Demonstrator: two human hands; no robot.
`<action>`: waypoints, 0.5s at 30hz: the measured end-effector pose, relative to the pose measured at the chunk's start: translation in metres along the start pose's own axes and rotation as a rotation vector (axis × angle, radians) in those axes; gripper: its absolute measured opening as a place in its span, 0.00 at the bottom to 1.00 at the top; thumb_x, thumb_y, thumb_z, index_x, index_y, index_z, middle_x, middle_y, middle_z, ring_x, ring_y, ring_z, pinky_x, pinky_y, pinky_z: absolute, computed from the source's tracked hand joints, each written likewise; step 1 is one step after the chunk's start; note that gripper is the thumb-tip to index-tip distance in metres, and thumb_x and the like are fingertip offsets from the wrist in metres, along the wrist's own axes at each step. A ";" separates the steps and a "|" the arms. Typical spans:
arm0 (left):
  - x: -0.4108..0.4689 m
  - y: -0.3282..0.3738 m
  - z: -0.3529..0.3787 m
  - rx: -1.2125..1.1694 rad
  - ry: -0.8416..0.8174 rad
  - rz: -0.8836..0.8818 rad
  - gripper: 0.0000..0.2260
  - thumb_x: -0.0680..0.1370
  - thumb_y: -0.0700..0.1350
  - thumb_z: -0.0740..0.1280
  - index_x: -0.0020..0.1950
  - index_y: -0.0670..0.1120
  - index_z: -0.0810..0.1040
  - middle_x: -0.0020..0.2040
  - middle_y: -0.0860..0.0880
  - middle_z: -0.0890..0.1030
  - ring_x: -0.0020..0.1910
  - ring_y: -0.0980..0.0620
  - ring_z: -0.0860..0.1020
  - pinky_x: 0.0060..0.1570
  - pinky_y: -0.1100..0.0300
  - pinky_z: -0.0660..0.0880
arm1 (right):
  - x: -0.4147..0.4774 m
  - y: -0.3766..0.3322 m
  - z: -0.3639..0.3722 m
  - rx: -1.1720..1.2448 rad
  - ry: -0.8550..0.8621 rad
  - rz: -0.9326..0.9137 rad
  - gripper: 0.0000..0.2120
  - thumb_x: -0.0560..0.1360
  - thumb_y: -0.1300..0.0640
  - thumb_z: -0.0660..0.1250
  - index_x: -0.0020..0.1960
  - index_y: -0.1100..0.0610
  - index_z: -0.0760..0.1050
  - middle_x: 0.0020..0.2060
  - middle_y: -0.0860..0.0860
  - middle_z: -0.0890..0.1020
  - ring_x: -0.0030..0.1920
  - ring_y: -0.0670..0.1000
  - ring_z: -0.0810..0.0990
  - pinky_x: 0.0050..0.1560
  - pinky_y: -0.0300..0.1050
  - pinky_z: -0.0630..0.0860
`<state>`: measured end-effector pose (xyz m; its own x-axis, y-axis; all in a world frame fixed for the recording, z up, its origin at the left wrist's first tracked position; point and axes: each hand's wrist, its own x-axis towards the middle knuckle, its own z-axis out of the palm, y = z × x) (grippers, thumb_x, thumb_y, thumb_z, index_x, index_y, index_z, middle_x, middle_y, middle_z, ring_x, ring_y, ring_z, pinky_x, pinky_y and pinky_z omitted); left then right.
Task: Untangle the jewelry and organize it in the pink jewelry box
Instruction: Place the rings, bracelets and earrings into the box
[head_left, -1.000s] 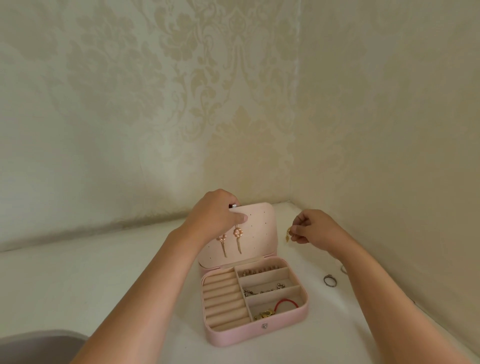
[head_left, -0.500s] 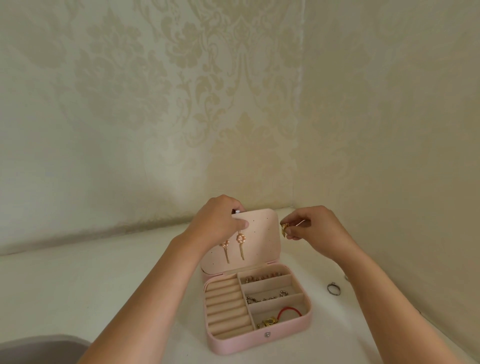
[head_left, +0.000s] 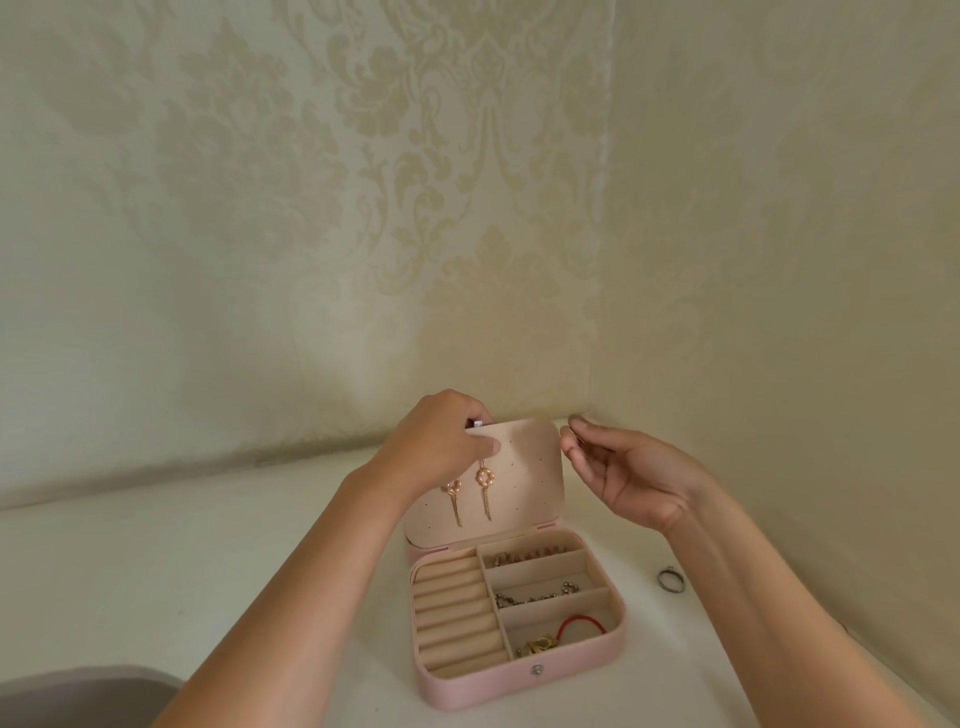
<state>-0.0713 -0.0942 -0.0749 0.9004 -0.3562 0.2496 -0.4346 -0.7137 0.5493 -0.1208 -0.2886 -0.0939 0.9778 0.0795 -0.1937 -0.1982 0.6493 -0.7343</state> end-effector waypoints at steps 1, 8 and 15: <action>0.000 0.000 0.000 -0.001 0.002 0.001 0.03 0.74 0.43 0.70 0.43 0.51 0.79 0.33 0.54 0.76 0.24 0.55 0.74 0.27 0.65 0.68 | 0.001 0.001 0.001 -0.005 -0.008 -0.019 0.05 0.74 0.68 0.65 0.41 0.63 0.77 0.31 0.55 0.82 0.29 0.48 0.82 0.30 0.36 0.80; 0.001 0.001 0.001 -0.002 0.031 -0.012 0.04 0.74 0.45 0.70 0.47 0.52 0.79 0.37 0.56 0.74 0.35 0.56 0.75 0.29 0.66 0.67 | 0.002 0.015 0.007 -0.535 -0.042 -0.329 0.08 0.70 0.67 0.71 0.48 0.58 0.81 0.33 0.50 0.81 0.31 0.43 0.79 0.37 0.32 0.77; 0.002 0.007 0.004 0.041 0.029 -0.015 0.06 0.74 0.43 0.67 0.50 0.51 0.80 0.44 0.53 0.77 0.42 0.50 0.78 0.39 0.61 0.73 | 0.000 0.021 0.013 -0.982 0.013 -0.519 0.07 0.70 0.66 0.72 0.38 0.55 0.82 0.28 0.47 0.81 0.28 0.43 0.76 0.35 0.33 0.75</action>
<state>-0.0727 -0.1027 -0.0740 0.9066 -0.3285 0.2648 -0.4211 -0.7433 0.5198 -0.1243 -0.2651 -0.1016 0.9581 -0.0396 0.2838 0.2620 -0.2801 -0.9235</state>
